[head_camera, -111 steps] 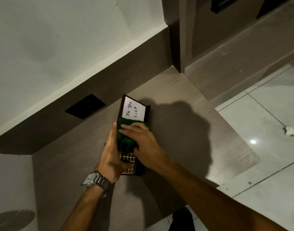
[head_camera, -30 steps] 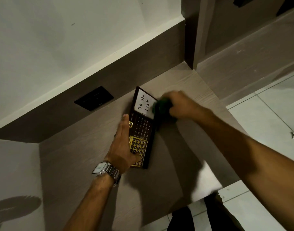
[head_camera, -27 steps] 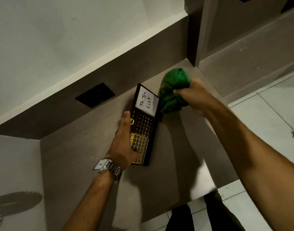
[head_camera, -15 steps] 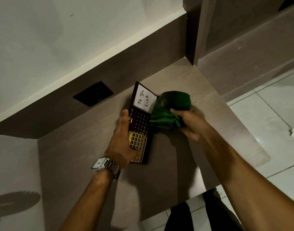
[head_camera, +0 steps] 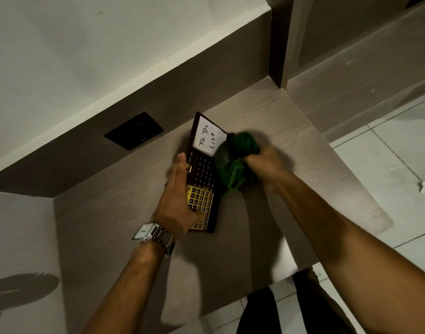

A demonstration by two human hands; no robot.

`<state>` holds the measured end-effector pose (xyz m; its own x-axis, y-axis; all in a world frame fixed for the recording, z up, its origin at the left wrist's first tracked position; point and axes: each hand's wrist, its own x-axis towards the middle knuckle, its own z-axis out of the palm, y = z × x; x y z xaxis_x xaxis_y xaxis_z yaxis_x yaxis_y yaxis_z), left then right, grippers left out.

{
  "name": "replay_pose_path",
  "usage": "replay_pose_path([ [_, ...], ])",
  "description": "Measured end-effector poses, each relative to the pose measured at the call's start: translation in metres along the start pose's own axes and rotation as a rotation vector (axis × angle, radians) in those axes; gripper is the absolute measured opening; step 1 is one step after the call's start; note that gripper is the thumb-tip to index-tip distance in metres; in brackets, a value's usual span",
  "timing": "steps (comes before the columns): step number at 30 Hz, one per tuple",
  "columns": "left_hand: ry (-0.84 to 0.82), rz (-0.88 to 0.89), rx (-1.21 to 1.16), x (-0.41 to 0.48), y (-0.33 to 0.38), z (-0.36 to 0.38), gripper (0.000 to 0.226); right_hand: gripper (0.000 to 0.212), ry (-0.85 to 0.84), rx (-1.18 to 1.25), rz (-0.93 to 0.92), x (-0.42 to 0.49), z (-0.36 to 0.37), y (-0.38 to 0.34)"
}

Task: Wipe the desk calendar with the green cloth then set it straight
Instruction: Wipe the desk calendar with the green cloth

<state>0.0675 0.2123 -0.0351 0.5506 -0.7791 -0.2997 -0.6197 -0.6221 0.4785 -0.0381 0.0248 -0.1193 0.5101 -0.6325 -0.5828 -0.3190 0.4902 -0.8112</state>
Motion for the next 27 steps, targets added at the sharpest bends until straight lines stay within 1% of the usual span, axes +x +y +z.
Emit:
replay_pose_path([
  [1, 0.000, -0.002, -0.002, 0.001, 0.001, 0.000, 0.141, 0.024, 0.109, -0.002, -0.026, 0.004, 0.000, -0.006],
  [2, 0.001, -0.007, -0.004, 0.001, 0.001, -0.001, 0.141, 0.028, 0.149, -0.047, -0.036, 0.006, 0.003, -0.007],
  [3, -0.001, -0.015, -0.002, 0.001, 0.001, 0.000, 0.140, 0.030, 0.110, -0.129, -0.035, 0.002, 0.004, -0.002],
  [5, -0.007, -0.016, 0.002, 0.000, 0.001, 0.000, 0.141, 0.029, -0.106, -0.304, 0.008, -0.014, 0.004, 0.014],
  [6, -0.008, -0.013, 0.002, 0.000, 0.001, 0.000, 0.141, 0.030, -0.174, -0.345, 0.022, -0.020, 0.000, 0.018],
  [7, -0.010, -0.012, 0.004, 0.001, 0.001, 0.000, 0.141, 0.031, -0.150, -0.359, 0.005, -0.019, -0.006, 0.016],
  [9, -0.014, -0.016, 0.012, 0.003, 0.002, -0.001, 0.142, 0.036, 0.107, -0.312, -0.083, -0.002, -0.014, -0.001],
  [10, -0.018, -0.018, 0.013, 0.003, 0.001, 0.000, 0.142, 0.037, 0.193, -0.262, -0.120, 0.005, -0.016, -0.011],
  [11, -0.020, -0.019, 0.012, 0.003, 0.001, 0.000, 0.142, 0.036, 0.217, -0.241, -0.152, 0.007, -0.014, -0.019],
  [12, -0.020, -0.018, 0.009, 0.002, 0.000, 0.000, 0.142, 0.032, 0.193, -0.289, -0.169, 0.005, -0.009, -0.020],
  [13, -0.019, -0.017, 0.005, 0.002, -0.001, 0.000, 0.141, 0.026, 0.131, -0.385, -0.161, -0.003, -0.003, -0.014],
  [14, -0.018, -0.016, -0.001, 0.002, -0.001, 0.001, 0.141, 0.025, 0.040, -0.483, -0.124, -0.011, 0.003, -0.003],
  [16, -0.015, -0.014, -0.009, 0.003, 0.000, 0.001, 0.142, 0.031, -0.160, -0.616, -0.015, -0.028, 0.006, 0.012],
  [17, -0.009, -0.017, -0.009, 0.003, 0.000, 0.001, 0.142, 0.032, -0.202, -0.639, 0.005, -0.028, 0.004, 0.014],
  [18, -0.005, -0.020, -0.011, 0.003, 0.001, 0.000, 0.143, 0.031, -0.174, -0.627, -0.019, -0.023, 0.000, 0.009],
  [21, -0.007, -0.004, -0.010, 0.003, 0.001, 0.000, 0.142, 0.023, 0.129, -0.505, -0.127, -0.002, -0.006, -0.018],
  [22, -0.005, -0.002, -0.013, 0.003, 0.000, 0.001, 0.141, 0.023, 0.166, -0.504, -0.155, -0.002, -0.004, -0.020],
  [23, -0.004, -0.005, -0.018, 0.003, 0.000, 0.002, 0.140, 0.021, 0.146, -0.552, -0.172, -0.008, 0.000, -0.017],
  [24, -0.001, -0.006, -0.026, 0.003, -0.001, 0.002, 0.139, 0.018, 0.077, -0.632, -0.168, -0.016, 0.005, -0.008],
  [26, 0.009, 0.004, -0.040, 0.003, -0.001, 0.001, 0.139, 0.016, -0.144, -0.763, -0.110, -0.033, 0.009, 0.006],
  [27, 0.010, 0.009, -0.040, 0.002, -0.001, 0.001, 0.139, 0.016, -0.207, -0.782, -0.095, -0.035, 0.006, 0.009],
])
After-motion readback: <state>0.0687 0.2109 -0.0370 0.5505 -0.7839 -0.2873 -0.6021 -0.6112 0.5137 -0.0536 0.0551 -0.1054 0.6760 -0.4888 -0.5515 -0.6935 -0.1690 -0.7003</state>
